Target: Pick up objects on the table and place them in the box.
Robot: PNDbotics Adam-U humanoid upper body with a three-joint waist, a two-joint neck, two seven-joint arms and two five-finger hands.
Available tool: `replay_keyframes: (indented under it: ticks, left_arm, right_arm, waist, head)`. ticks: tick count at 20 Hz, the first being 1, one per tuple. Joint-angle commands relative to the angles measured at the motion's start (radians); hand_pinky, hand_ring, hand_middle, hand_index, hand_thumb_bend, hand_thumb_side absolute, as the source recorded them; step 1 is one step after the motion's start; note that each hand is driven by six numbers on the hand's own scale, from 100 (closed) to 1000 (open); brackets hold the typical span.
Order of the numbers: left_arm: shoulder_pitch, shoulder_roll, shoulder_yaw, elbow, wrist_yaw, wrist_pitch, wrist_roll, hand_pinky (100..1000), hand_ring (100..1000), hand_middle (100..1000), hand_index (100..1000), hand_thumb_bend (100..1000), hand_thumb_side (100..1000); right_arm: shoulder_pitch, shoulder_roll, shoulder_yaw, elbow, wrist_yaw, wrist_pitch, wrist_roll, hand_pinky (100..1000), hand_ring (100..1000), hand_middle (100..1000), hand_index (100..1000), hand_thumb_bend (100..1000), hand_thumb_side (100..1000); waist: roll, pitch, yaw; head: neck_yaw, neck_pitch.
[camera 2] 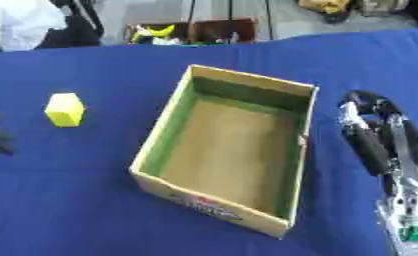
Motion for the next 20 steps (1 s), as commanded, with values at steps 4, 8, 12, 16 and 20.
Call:
replay_keyframes:
  ticks: [4, 8, 12, 16, 20]
  left_arm:
    - [-0.008, 0.012, 0.001, -0.019, -0.002, -0.002, 0.0, 493, 573, 654, 852, 100, 1000]
    - [-0.008, 0.029, 0.006, -0.024, -0.019, -0.008, 0.004, 495, 578, 673, 863, 100, 1000]
    - [-0.015, 0.105, 0.033, -0.053, -0.074, -0.04, 0.033, 507, 596, 708, 885, 100, 1000]
    - [-0.035, 0.194, 0.055, -0.057, -0.13, -0.094, 0.04, 526, 623, 742, 904, 150, 990]
    - [-0.056, 0.288, 0.056, -0.057, -0.188, -0.107, 0.02, 539, 646, 763, 927, 243, 964]
  right_arm:
    - [-0.002, -0.011, -0.009, -0.027, 0.005, 0.0, -0.006, 874, 990, 576, 829, 100, 702]
    - [-0.002, -0.014, -0.009, -0.028, 0.004, 0.0, -0.007, 874, 990, 576, 829, 100, 701]
    - [0.002, -0.02, -0.009, -0.027, 0.004, 0.002, -0.008, 875, 990, 576, 829, 100, 700]
    - [0.005, -0.025, -0.009, -0.027, 0.006, 0.002, -0.008, 875, 990, 576, 829, 100, 700]
    - [0.001, -0.019, -0.009, -0.029, 0.007, 0.001, -0.009, 874, 990, 576, 829, 100, 699]
  waist:
    - [-0.001, -0.018, -0.001]
    - [0.002, -0.016, -0.002]
    - [0.01, -0.017, 0.001]
    - [0.017, -0.021, -0.002]
    - [0.014, -0.025, -0.009]
  head:
    - [-0.002, -0.015]
    - [-0.007, -0.019]
    - [-0.015, -0.016]
    - [-0.024, -0.009]
    - [-0.019, 0.024]
